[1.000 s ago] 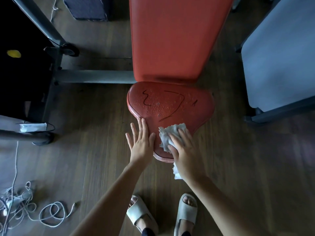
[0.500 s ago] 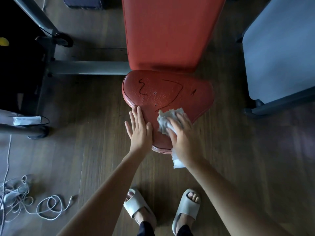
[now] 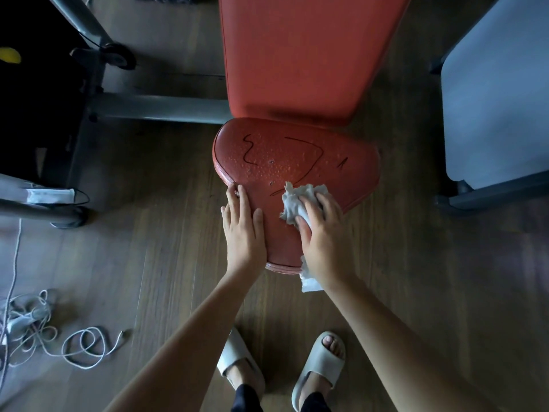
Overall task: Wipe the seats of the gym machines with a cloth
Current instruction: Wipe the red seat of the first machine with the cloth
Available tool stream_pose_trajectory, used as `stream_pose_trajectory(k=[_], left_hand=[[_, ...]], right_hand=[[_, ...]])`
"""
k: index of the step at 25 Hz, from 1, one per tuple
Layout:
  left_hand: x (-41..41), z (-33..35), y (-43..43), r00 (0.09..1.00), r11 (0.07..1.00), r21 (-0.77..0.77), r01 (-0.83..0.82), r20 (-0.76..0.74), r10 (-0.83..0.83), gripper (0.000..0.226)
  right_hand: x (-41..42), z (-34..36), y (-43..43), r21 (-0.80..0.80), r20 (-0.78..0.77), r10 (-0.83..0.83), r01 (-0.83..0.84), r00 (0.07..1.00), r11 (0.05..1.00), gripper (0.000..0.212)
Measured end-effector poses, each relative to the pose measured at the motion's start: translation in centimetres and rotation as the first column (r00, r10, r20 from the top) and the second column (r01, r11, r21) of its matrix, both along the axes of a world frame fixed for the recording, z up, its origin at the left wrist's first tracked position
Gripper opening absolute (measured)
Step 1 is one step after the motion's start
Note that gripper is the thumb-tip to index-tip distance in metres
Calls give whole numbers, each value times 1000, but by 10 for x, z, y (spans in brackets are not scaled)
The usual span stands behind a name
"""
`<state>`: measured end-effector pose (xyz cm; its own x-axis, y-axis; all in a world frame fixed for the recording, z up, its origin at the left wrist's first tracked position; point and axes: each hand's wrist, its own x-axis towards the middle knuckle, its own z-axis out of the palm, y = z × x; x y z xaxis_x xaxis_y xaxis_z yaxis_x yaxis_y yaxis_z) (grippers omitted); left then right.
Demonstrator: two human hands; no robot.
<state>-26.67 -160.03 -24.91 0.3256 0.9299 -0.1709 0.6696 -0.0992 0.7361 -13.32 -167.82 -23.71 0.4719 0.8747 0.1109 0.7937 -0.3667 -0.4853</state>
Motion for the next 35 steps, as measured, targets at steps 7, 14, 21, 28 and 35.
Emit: stream_pose_trajectory(k=[7, 14, 21, 28, 35], left_hand=[[1, 8, 0, 995, 999, 43, 14, -104, -10, 61], [33, 16, 2, 969, 978, 50, -204, -128, 209, 64], [31, 8, 2, 965, 981, 54, -188, -173, 195, 62], [26, 3, 2, 964, 980, 50, -193, -174, 199, 60], [24, 5, 6, 954, 978, 37, -207, -214, 210, 59]], right_hand=[[3, 9, -16, 9, 13, 105, -105, 994, 994, 38], [106, -17, 46, -124, 166, 52, -32, 985, 992, 41], [77, -12, 18, -125, 95, 147, -135, 985, 983, 46], [114, -17, 69, -171, 70, 16, -4, 997, 985, 58], [119, -15, 67, -206, 109, 73, -50, 991, 977, 51]])
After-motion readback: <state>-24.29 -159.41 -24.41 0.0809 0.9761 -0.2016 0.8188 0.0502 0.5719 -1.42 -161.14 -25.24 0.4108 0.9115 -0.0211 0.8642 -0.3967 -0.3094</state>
